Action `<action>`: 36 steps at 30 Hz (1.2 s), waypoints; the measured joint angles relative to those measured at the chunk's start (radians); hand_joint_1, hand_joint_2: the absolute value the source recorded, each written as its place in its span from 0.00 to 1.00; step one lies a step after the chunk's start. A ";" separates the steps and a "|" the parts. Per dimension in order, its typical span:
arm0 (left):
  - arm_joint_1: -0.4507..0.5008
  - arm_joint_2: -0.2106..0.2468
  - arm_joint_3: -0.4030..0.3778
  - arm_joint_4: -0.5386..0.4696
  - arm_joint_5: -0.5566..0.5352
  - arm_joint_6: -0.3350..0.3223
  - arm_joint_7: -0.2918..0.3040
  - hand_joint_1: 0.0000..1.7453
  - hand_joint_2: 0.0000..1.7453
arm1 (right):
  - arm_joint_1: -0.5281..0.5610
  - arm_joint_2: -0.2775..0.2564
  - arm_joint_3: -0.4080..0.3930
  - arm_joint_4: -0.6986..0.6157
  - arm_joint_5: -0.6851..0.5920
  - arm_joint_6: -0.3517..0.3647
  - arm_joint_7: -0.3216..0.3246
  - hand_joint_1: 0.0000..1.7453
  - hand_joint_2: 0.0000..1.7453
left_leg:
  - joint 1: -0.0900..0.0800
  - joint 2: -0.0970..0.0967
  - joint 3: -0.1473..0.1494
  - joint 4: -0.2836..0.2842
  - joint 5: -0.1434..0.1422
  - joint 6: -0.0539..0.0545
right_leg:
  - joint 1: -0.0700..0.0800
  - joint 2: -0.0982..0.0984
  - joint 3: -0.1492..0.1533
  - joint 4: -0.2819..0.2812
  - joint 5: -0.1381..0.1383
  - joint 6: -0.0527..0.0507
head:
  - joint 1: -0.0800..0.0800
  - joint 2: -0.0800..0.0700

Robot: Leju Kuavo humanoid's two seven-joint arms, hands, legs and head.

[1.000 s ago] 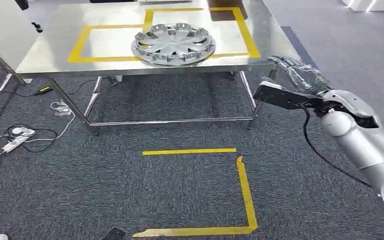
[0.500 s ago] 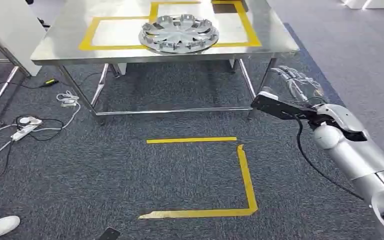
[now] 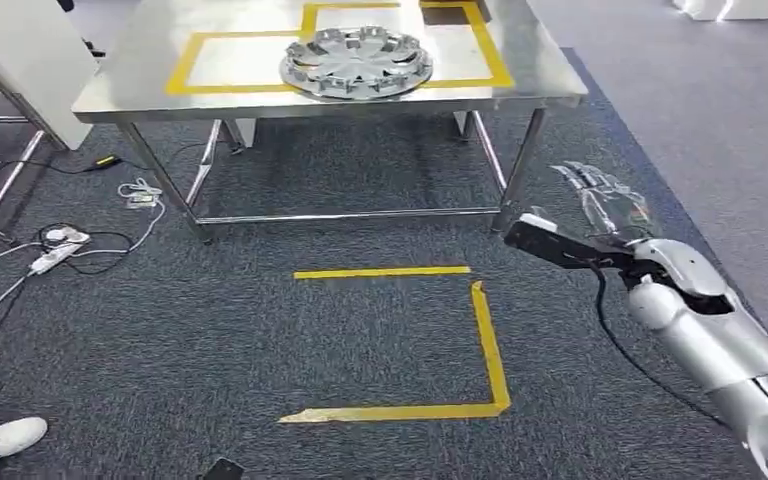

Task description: Take the parts from the cabinet and place them on the table.

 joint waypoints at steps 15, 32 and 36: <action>0.004 0.002 -0.155 -0.046 0.180 0.027 0.056 0.00 1.00 | 0.484 -0.117 -0.314 -0.096 -0.088 -0.005 -0.037 0.00 1.00 | -0.019 0.008 -0.038 0.007 0.021 0.023 | -0.008 0.018 0.011 0.014 -0.022 0.016 | 0.003 0.000; 0.128 0.056 -0.444 -0.058 0.560 -0.088 0.184 0.00 1.00 | 0.543 0.027 -0.391 0.116 -0.314 0.011 -0.056 0.00 1.00 | -0.022 0.005 0.002 0.004 -0.017 0.020 | -0.009 0.016 -0.013 0.016 -0.001 0.005 | 0.003 0.000; 0.133 0.072 -0.517 -0.064 0.652 -0.116 0.213 0.00 1.00 | 0.568 0.062 -0.413 0.204 -0.370 0.016 -0.061 0.00 1.00 | -0.014 0.009 0.001 -0.017 -0.001 0.041 | -0.010 0.020 -0.075 0.145 -0.094 0.021 | 0.010 0.000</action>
